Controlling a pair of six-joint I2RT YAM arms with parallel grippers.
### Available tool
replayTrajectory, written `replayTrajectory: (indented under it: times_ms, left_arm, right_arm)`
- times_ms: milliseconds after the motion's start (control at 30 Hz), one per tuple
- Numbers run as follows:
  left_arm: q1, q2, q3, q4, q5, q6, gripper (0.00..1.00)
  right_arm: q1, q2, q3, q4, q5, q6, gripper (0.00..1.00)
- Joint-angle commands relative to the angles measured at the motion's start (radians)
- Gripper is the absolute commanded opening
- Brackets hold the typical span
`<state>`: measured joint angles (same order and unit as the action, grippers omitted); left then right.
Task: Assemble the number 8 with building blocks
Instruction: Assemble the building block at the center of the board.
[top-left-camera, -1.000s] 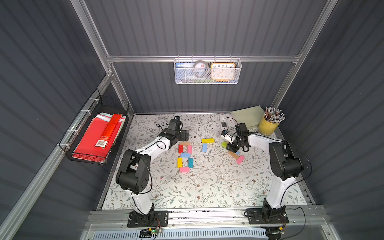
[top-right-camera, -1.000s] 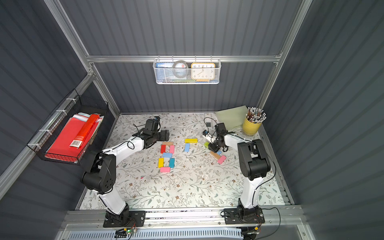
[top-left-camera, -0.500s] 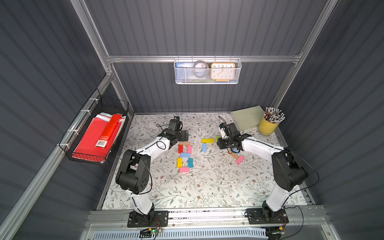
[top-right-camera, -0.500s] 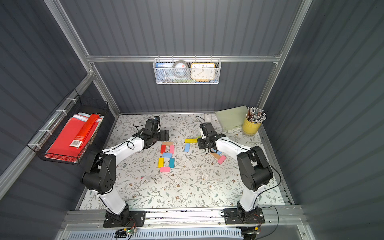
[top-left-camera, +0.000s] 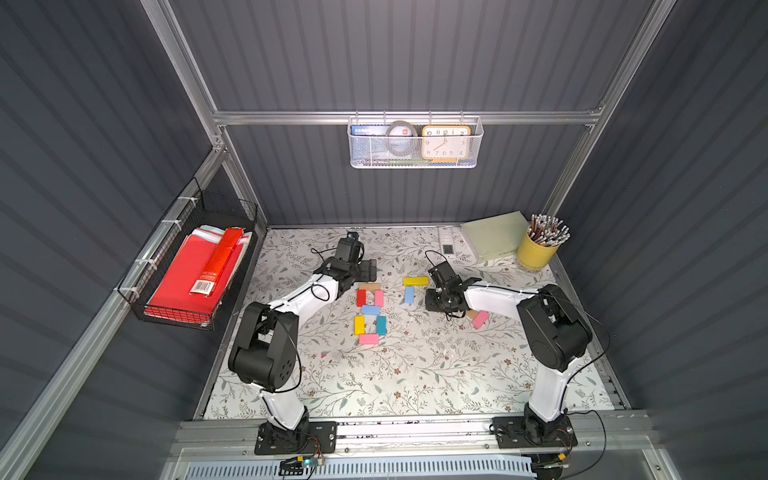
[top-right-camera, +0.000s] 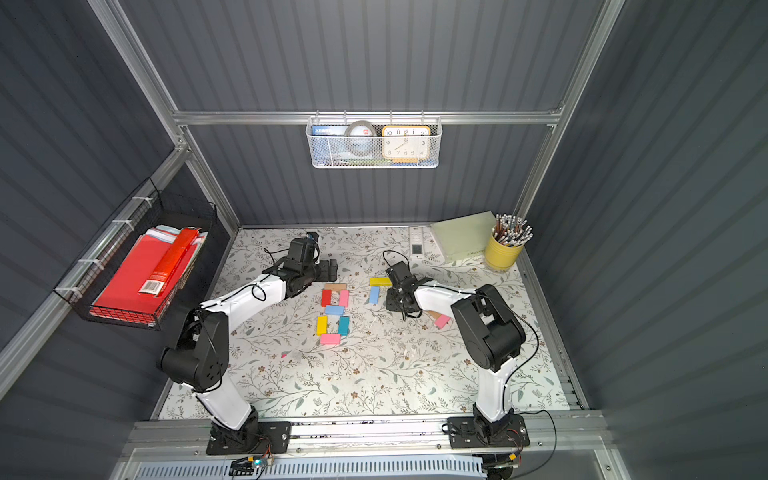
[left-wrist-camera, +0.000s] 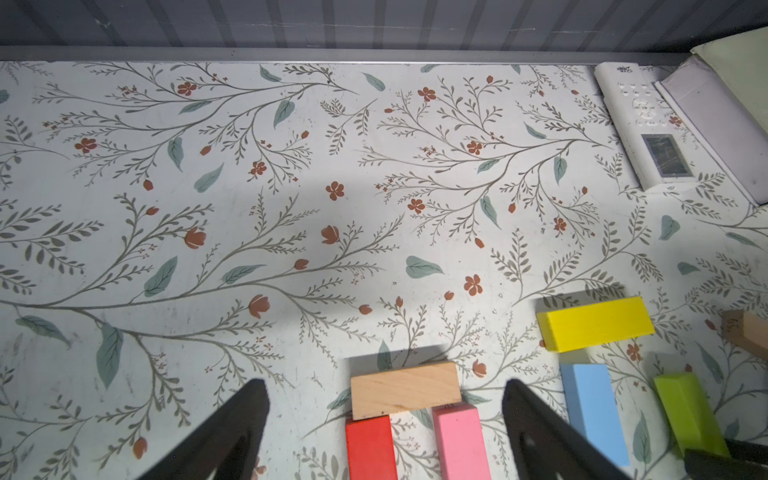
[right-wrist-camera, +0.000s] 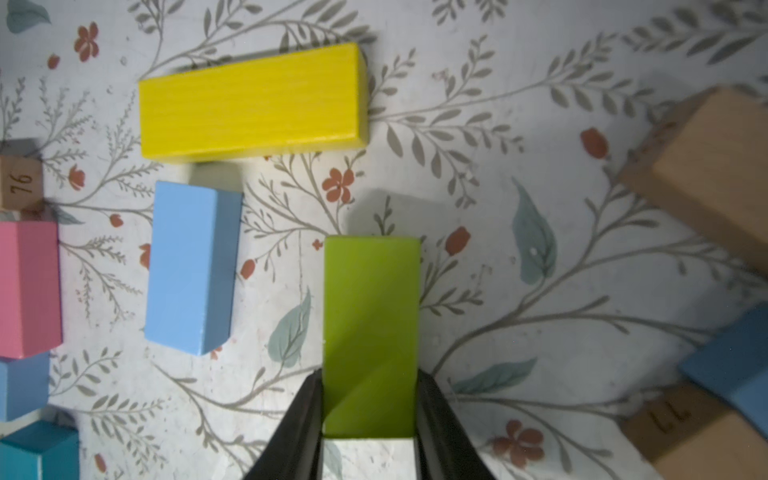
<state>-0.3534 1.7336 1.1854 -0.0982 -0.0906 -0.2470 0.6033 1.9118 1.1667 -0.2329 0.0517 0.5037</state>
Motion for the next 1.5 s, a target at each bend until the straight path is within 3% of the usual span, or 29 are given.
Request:
replayTrajectory:
  times_ms: [0, 133, 467, 800, 1100, 1467]
  left_arm:
    - [0.005, -0.038, -0.012, 0.008, -0.003, -0.001, 0.92]
    - [0.005, -0.035, -0.012, 0.008, -0.001, -0.002, 0.92]
    - [0.005, -0.033, -0.01, 0.008, 0.001, -0.002, 0.93]
    - [0.006, -0.031, -0.01, 0.008, 0.003, -0.002, 0.93]
    - [0.006, -0.029, -0.01, 0.009, 0.007, 0.0, 0.93]
    - [0.006, -0.031, -0.011, 0.007, 0.01, 0.0, 0.93]
  right_arm:
    - [0.005, 0.041, 0.039, -0.031, 0.042, 0.012, 0.04]
    - [0.006, 0.07, 0.076, -0.054, 0.06, -0.008, 0.06]
    - [0.013, 0.105, 0.11, -0.084, 0.069, -0.056, 0.29]
    - [0.014, 0.098, 0.119, -0.098, 0.077, -0.095, 0.45]
    - [0.013, 0.098, 0.141, -0.102, 0.073, -0.098, 0.53]
    - [0.0, 0.15, 0.213, -0.115, 0.084, -0.112, 0.49]
